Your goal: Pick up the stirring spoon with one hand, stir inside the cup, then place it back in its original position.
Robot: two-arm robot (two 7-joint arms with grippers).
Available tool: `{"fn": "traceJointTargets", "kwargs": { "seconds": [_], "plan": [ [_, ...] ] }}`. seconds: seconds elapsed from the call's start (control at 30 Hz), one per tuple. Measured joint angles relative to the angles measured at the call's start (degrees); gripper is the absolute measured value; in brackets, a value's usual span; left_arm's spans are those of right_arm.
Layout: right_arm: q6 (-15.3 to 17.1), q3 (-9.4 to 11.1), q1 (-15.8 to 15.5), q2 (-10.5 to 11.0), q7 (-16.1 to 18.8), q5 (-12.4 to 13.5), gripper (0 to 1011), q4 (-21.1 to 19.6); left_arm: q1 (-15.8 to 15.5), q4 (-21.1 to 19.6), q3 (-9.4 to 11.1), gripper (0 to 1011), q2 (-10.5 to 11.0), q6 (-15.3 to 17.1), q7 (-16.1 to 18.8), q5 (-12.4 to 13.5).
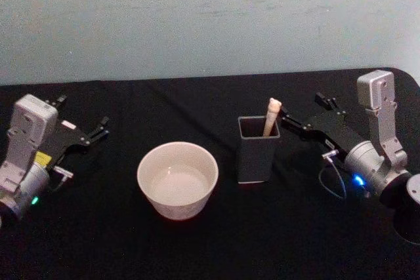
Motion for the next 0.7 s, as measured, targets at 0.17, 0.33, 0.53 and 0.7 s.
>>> {"fn": "traceJointTargets", "kwargs": {
  "seconds": [0.17, 0.33, 0.53, 0.7],
  "plan": [
    [0.0, 0.0, 0.0, 0.1, 0.0, 0.0, 1002, 0.0, 0.0, 0.0, 0.0, 1002, 0.0, 0.0, 0.0, 0.0],
    [-0.1, 0.0, 0.0, 0.1, 0.0, 0.1, 1002, -0.1, 0.0, 0.0, 0.0, 1001, 0.0, 0.0, 0.0, 0.0],
    [-0.1, 0.0, 0.0, 0.1, 0.0, 0.2, 1002, -0.2, 0.0, 0.0, 0.0, 1001, 0.0, 0.0, 0.0, 0.0],
    [-0.1, 0.0, 0.0, 0.2, 0.0, 0.2, 1002, -0.2, 0.0, 0.0, 0.0, 1001, 0.0, 0.0, 0.0, 0.0]
  ]
}}
